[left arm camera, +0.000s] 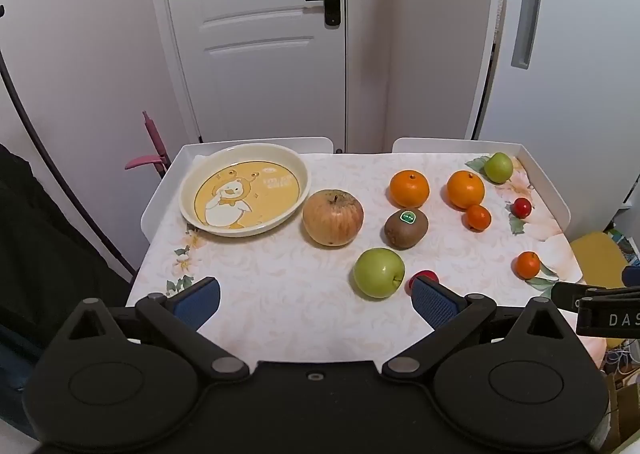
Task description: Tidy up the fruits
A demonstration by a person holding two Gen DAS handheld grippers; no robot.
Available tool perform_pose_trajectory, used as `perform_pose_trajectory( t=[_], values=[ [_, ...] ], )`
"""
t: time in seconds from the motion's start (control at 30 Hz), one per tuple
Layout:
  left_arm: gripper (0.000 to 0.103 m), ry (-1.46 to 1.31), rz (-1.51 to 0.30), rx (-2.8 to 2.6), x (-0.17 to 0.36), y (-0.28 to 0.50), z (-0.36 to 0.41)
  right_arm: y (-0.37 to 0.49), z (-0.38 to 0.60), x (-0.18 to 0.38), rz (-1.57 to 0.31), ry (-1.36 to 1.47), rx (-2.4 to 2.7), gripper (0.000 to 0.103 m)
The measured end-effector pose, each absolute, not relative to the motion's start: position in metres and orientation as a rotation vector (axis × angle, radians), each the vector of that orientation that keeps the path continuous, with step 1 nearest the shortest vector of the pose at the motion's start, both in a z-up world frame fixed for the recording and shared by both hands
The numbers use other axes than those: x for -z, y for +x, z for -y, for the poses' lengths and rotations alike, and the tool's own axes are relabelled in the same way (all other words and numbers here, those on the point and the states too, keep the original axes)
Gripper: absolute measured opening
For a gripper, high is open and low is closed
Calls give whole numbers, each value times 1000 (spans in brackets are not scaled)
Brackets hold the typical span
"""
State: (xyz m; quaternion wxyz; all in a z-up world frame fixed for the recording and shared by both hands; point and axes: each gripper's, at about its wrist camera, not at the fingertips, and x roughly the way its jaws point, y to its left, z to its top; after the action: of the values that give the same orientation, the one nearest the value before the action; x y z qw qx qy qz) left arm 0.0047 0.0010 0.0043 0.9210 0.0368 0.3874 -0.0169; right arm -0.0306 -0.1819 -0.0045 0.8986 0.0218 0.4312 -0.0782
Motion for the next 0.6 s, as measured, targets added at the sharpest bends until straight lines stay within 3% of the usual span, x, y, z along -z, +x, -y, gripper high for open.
perform_pose_trajectory(
  t=[0.6],
  values=[
    [103,77,-797,35,-4,4,0,-27,180,6,-896,51,160,103]
  ],
)
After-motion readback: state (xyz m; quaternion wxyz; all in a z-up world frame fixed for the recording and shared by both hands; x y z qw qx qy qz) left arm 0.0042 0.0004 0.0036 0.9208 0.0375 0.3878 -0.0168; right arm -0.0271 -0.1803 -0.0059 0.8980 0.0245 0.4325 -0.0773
